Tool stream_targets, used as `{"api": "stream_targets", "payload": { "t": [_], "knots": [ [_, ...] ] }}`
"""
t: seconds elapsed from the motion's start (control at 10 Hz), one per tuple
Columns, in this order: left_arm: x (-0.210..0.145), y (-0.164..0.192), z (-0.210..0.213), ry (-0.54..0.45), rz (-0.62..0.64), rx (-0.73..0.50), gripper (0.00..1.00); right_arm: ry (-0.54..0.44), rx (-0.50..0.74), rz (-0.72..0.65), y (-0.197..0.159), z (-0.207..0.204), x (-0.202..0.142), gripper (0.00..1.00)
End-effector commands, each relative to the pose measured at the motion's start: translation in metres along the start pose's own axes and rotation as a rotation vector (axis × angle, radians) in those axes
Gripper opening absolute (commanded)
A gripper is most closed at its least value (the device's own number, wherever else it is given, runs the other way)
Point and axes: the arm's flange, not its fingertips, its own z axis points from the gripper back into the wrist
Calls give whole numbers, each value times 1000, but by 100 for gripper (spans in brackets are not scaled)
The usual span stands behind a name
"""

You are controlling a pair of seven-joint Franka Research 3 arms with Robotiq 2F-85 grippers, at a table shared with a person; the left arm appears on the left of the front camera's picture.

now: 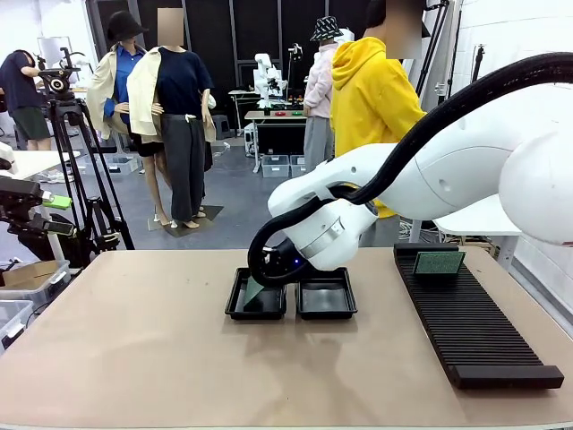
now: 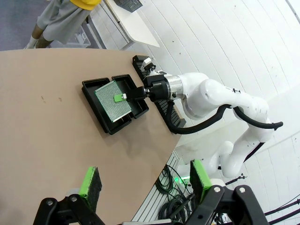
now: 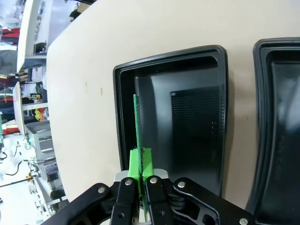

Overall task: Inspect and transfer BCBs to ESD trays.
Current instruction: Pick up the Blank PCB from the PCB Rack and place it in the left ESD tray.

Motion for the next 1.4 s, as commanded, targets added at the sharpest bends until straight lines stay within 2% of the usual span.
{"api": "stream_targets", "payload": {
  "t": [0.0, 0.2, 0.3, 0.5, 0.8, 0.9, 1.1, 1.3],
  "knots": [
    [1, -2, 2, -5, 17, 1, 100, 11, -18, -23, 18, -8, 15, 0],
    [1, -2, 2, -5, 17, 1, 100, 8, -22, -26, 16, -9, 19, 0],
    [1, -2, 2, -5, 17, 1, 100, 11, -20, -27, 15, -9, 21, 8],
    [1, -2, 2, -5, 17, 1, 100, 22, -27, -19, 16, -10, 21, 39],
    [1, -2, 2, -5, 17, 1, 100, 35, -34, -17, 16, -10, 23, 96],
    [1, -2, 2, -5, 17, 1, 100, 28, -41, -19, 16, -7, 22, 100],
    [1, -2, 2, -5, 17, 1, 100, -14, -64, 11, 23, 17, 17, 100],
    [1, -2, 2, -5, 17, 1, 100, -10, -108, 69, 32, 49, 9, 100]
  ]
}}
